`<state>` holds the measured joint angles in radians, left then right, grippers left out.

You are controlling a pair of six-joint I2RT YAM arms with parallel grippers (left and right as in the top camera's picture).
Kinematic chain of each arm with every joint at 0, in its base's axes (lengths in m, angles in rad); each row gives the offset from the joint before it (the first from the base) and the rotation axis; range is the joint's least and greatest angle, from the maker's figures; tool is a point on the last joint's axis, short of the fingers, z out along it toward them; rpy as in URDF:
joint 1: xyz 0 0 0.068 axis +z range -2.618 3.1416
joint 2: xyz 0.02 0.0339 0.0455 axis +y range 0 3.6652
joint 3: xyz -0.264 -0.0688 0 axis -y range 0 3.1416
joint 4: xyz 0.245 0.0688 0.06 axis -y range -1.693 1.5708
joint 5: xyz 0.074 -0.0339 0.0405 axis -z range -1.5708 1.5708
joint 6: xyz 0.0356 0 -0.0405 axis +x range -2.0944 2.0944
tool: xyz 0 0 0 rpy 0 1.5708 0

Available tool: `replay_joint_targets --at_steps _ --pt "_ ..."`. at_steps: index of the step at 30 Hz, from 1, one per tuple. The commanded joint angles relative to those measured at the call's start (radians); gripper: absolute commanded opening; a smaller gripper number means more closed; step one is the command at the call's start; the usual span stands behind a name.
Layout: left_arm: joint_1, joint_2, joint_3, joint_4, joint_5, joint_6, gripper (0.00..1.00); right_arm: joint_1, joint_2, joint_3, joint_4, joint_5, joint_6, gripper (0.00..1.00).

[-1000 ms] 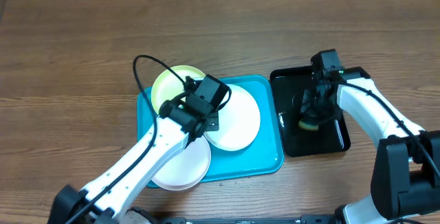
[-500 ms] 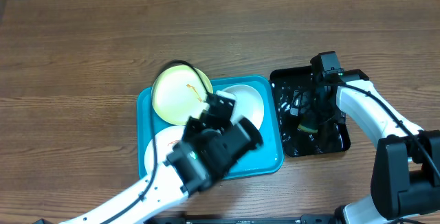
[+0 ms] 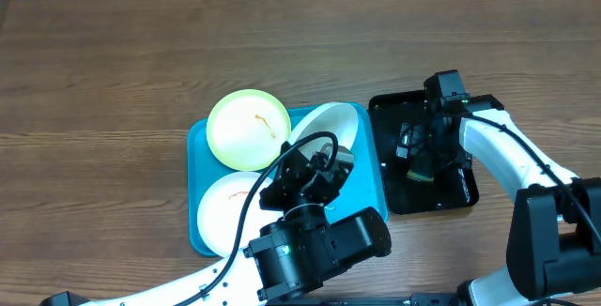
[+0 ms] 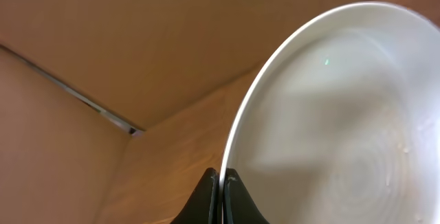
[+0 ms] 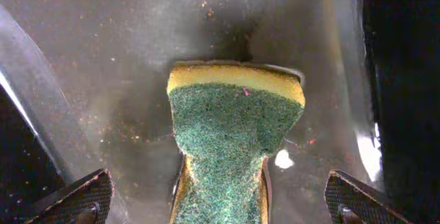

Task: Clean dirty plates on tray and stack at the side
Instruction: 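Lift the white plate with the left gripper and place it left of tray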

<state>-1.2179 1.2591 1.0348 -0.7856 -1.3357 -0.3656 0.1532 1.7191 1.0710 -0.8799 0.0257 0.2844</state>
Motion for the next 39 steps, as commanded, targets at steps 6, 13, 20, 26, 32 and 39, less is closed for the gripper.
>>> replay_joint_targets --at_steps 6,13,20,26,32,39 --pt "0.166 -0.014 0.005 0.069 0.449 -0.067 0.04 0.002 -0.021 -0.007 0.005 -0.001 -0.001 1.0" --pt "0.642 -0.016 0.012 0.111 1.095 -0.08 0.04 0.002 -0.021 -0.007 0.005 -0.001 -0.001 1.0" --pt "1.166 -0.016 0.012 0.058 1.401 -0.076 0.04 0.002 -0.021 -0.007 0.005 -0.001 -0.001 1.0" --pt "1.545 0.009 0.011 0.008 1.368 -0.076 0.04 0.002 -0.021 -0.007 0.005 -0.001 -0.001 1.0" --pt "1.77 0.132 0.01 0.057 1.332 -0.076 0.04 0.002 -0.021 -0.007 0.005 -0.002 -0.001 1.0" --pt "1.866 0.349 0.01 0.194 1.325 -0.076 0.04 0.002 -0.021 -0.007 0.005 -0.001 -0.001 1.0"
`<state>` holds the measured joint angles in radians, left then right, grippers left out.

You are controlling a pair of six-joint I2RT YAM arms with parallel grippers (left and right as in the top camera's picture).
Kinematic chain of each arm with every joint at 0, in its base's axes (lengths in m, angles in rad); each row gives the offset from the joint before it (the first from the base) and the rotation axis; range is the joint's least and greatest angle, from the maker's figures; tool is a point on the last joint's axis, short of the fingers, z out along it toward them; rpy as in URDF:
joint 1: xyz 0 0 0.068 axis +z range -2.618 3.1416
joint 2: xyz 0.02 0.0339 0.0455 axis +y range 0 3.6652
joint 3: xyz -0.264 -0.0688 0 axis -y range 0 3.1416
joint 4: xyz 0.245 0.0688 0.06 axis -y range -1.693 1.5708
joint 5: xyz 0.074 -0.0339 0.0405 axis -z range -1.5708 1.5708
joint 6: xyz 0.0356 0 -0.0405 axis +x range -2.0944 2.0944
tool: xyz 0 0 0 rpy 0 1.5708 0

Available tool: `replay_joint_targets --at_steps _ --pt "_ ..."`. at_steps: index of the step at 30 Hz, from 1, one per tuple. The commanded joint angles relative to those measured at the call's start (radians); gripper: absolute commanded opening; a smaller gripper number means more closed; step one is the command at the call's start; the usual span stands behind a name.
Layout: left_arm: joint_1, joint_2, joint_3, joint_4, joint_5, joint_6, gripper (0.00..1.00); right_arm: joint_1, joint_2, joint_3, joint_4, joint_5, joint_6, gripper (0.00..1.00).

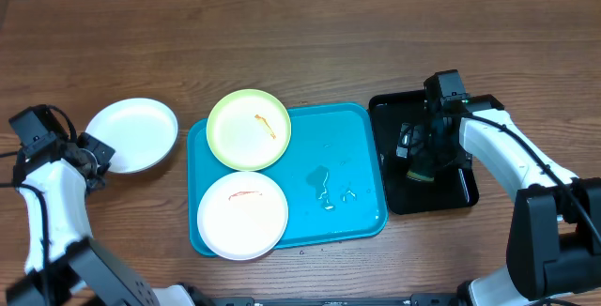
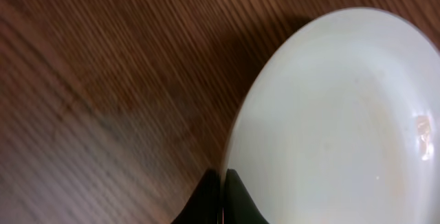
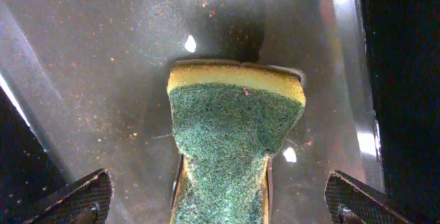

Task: Clean dirty plates on tray and stack at the side
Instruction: 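Lift the white plate with the left gripper and place it left of tray, then release the plate and move the left gripper back toward the teal tray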

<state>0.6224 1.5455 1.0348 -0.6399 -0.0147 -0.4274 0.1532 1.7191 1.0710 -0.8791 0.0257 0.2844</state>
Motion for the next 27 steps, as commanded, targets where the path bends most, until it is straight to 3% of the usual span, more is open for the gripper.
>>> replay_joint_targets --at_steps 1,7,14,15,16,17,18,19,21,24,27 --pt "0.032 0.074 0.01 0.066 0.004 -0.014 0.04 0.002 -0.021 -0.007 0.004 -0.001 -0.001 1.0" --pt "0.041 0.098 0.01 0.147 0.003 -0.014 0.04 0.002 -0.021 -0.007 0.004 -0.001 -0.001 1.0" --pt "0.041 0.098 0.01 0.139 -0.029 -0.014 0.06 0.002 -0.021 -0.007 0.004 -0.002 -0.001 1.0" --pt "0.041 0.098 0.01 0.135 -0.029 -0.014 0.18 0.002 -0.021 -0.007 0.004 -0.001 -0.001 1.0" --pt "0.04 0.098 0.01 0.13 -0.029 -0.014 0.4 0.002 -0.021 -0.007 0.004 -0.001 -0.001 1.0" --pt "0.04 0.098 0.01 0.126 -0.021 -0.014 0.69 0.002 -0.021 -0.007 0.004 -0.002 -0.001 1.0" --pt "0.04 0.098 0.011 0.117 0.005 -0.013 0.84 0.002 -0.021 -0.007 0.004 -0.001 -0.001 1.0" --pt "0.04 0.095 0.012 0.105 0.053 0.003 0.91 0.002 -0.021 -0.007 0.004 -0.001 -0.001 1.0" --pt "0.041 0.092 0.031 0.065 0.186 0.08 0.92 0.002 -0.021 -0.007 0.004 -0.001 -0.001 1.0" --pt "0.037 0.092 0.063 -0.026 0.34 0.135 0.76 0.002 -0.021 -0.007 0.004 -0.001 -0.001 1.0" --pt "0.018 0.093 0.064 -0.118 0.397 0.17 0.6 0.002 -0.021 -0.007 0.004 -0.001 -0.001 1.0"
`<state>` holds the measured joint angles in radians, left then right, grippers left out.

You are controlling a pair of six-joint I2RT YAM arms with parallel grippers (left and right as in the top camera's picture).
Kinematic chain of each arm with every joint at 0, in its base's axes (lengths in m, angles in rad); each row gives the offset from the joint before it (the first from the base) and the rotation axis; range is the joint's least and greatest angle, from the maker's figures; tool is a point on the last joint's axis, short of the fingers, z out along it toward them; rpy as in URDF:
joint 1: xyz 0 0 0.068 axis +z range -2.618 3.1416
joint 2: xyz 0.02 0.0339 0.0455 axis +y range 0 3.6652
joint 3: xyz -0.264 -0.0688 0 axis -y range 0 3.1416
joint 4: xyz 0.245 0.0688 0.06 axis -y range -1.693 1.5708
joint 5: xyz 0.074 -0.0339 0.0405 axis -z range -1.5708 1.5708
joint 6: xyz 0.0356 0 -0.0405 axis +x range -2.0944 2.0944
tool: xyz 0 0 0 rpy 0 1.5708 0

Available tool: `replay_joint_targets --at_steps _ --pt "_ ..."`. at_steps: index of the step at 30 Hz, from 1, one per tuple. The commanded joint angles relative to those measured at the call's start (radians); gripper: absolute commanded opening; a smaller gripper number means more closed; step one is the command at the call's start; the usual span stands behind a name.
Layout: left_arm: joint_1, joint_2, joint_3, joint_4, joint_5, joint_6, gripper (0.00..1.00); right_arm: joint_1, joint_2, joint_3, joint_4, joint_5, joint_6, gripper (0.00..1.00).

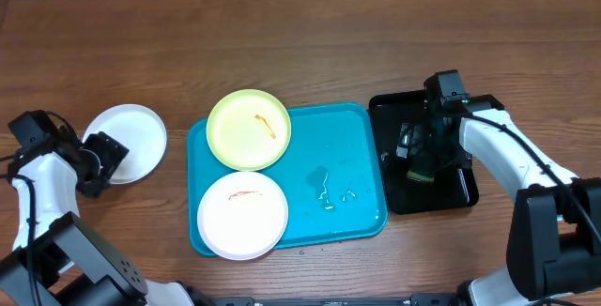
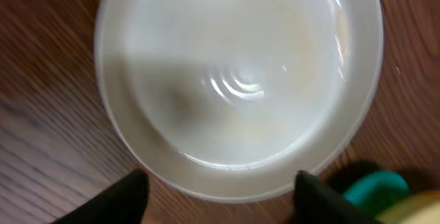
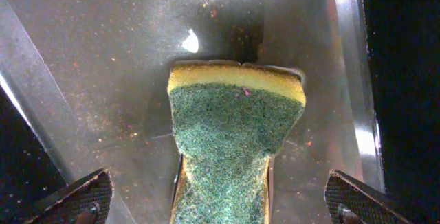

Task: Clean dirty plates on tray and stack at the side
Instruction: 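Release the plate and move the left gripper back toward the teal tray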

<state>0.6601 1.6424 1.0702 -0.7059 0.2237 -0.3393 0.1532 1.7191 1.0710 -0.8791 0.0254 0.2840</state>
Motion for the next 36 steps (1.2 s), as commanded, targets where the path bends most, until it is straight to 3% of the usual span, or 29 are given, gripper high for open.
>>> replay_joint_targets --at_steps 1,3,5,7,10,14,18,36 --pt "-0.035 -0.004 0.023 -0.077 0.159 0.115 0.55 0.002 -0.021 -0.007 0.004 -0.001 0.0 1.0" --pt "-0.069 -0.004 0.01 -0.102 0.158 0.167 0.45 0.002 -0.021 -0.007 0.004 -0.001 0.0 1.0" --pt "-0.119 -0.004 -0.005 -0.123 0.151 0.212 0.42 0.002 -0.021 -0.007 0.004 -0.001 0.0 1.0" --pt "-0.17 -0.004 -0.012 -0.137 0.116 0.214 0.4 0.002 -0.021 -0.007 0.004 -0.001 0.0 1.0" --pt "-0.276 -0.002 -0.016 -0.138 0.017 0.224 0.28 0.002 -0.021 -0.007 0.004 -0.001 0.0 1.0" --pt "-0.391 0.0 -0.017 -0.123 -0.149 0.22 0.3 0.002 -0.021 -0.007 0.004 -0.001 0.0 1.0" --pt "-0.452 0.002 -0.017 -0.109 -0.206 0.22 0.35 0.002 -0.021 -0.007 0.004 -0.001 0.0 1.0" --pt "-0.46 0.148 -0.02 -0.089 -0.126 0.304 0.33 0.002 -0.021 -0.007 0.004 -0.001 0.0 1.0"
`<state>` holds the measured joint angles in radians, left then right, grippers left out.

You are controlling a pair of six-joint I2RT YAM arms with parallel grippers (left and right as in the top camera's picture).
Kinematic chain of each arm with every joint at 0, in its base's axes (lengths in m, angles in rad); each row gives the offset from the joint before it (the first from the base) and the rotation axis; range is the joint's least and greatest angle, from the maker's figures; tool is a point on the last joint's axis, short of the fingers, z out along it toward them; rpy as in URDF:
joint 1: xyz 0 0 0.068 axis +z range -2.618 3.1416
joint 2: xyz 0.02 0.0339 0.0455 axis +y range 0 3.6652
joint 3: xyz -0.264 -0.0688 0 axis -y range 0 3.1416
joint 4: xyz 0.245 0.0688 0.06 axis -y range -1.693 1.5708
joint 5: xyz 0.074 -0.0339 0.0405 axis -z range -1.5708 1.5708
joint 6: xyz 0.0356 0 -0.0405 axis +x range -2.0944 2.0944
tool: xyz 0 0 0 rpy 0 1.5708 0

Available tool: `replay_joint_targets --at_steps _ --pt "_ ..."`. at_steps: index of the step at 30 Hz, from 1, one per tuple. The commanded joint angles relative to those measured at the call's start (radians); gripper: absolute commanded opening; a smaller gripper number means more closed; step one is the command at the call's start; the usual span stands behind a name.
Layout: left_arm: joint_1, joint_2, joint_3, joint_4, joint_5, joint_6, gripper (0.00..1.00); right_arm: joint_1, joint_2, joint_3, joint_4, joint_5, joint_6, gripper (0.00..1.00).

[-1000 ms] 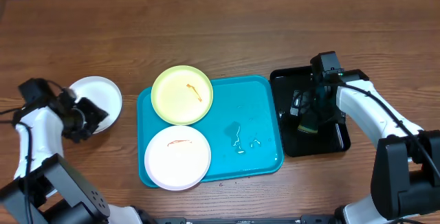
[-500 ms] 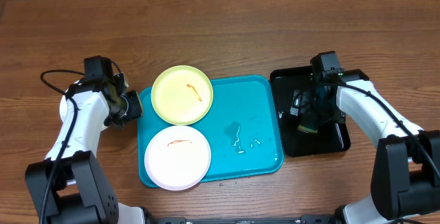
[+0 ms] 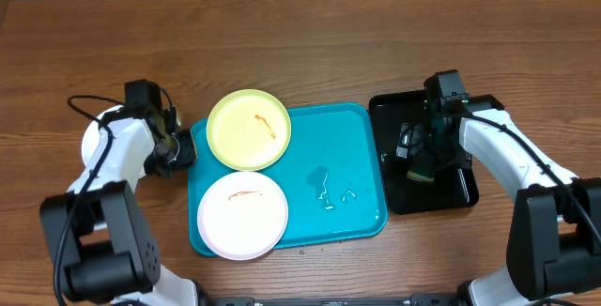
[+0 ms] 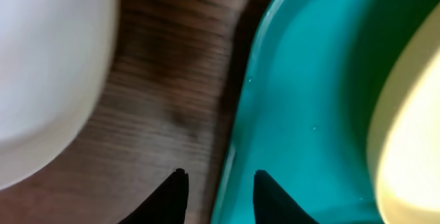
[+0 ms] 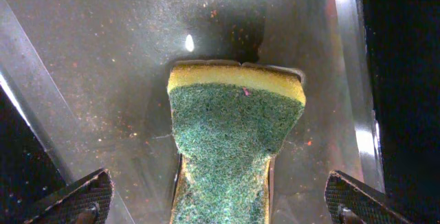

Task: Clean dirty plates on tray and stack at the side
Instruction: 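Release the plate and move the left gripper back toward the teal tray, then reach the left gripper to the lower white plate rim and grasp it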

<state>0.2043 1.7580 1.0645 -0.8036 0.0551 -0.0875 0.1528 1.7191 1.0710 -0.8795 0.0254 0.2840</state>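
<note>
My left gripper (image 4: 220, 174) is open, its jaws astride the left rim of the teal tray (image 4: 302, 80). A clean white plate (image 4: 48, 66) lies on the table just left of it, mostly hidden under the arm in the overhead view. On the tray are a yellow-green plate (image 3: 249, 130) with a reddish smear and a white plate (image 3: 242, 214) with a smear. My right gripper (image 5: 220, 203) is wide open around the green-and-yellow sponge (image 5: 234, 135) and does not touch it.
The sponge lies in a wet black tray (image 3: 451, 193) to the right of the teal one. A small puddle (image 3: 327, 193) sits on the teal tray's right half. Bare wooden table (image 3: 310, 53) stretches behind both trays.
My left gripper was open over the white plate at the table's far left; now it is to the right, at the teal tray's left rim. The right arm has not moved.
First my left gripper was shut on the white plate's rim, holding it tilted over the tray. Then the plate was on the table at the left, still gripped. After that the gripper was open above it, and now it is at the tray. The right gripper stayed open over the sponge.
</note>
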Motion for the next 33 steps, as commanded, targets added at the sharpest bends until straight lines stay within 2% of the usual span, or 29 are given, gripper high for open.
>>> replay_joint_targets --at_steps 1,12,13,14,18,33 --pt "-0.004 0.04 -0.014 0.016 0.047 0.058 0.33 0.002 -0.021 -0.007 0.005 -0.001 0.0 1.0" --pt "-0.004 0.053 -0.014 0.082 0.046 0.059 0.24 0.002 -0.021 -0.007 0.005 -0.001 0.0 1.0" --pt "-0.004 0.053 -0.014 0.087 0.045 0.059 0.22 0.002 -0.021 -0.007 0.004 -0.001 0.0 1.0" --pt "-0.004 0.053 -0.014 0.092 0.046 0.06 0.15 0.002 -0.021 -0.007 0.004 -0.001 0.0 1.0" --pt "-0.004 0.053 -0.014 0.107 0.046 0.066 0.05 0.002 -0.021 -0.007 0.005 -0.001 0.0 1.0" --pt "-0.026 0.053 -0.014 0.214 0.051 0.09 0.04 0.002 -0.021 -0.007 0.005 -0.001 0.0 1.0"
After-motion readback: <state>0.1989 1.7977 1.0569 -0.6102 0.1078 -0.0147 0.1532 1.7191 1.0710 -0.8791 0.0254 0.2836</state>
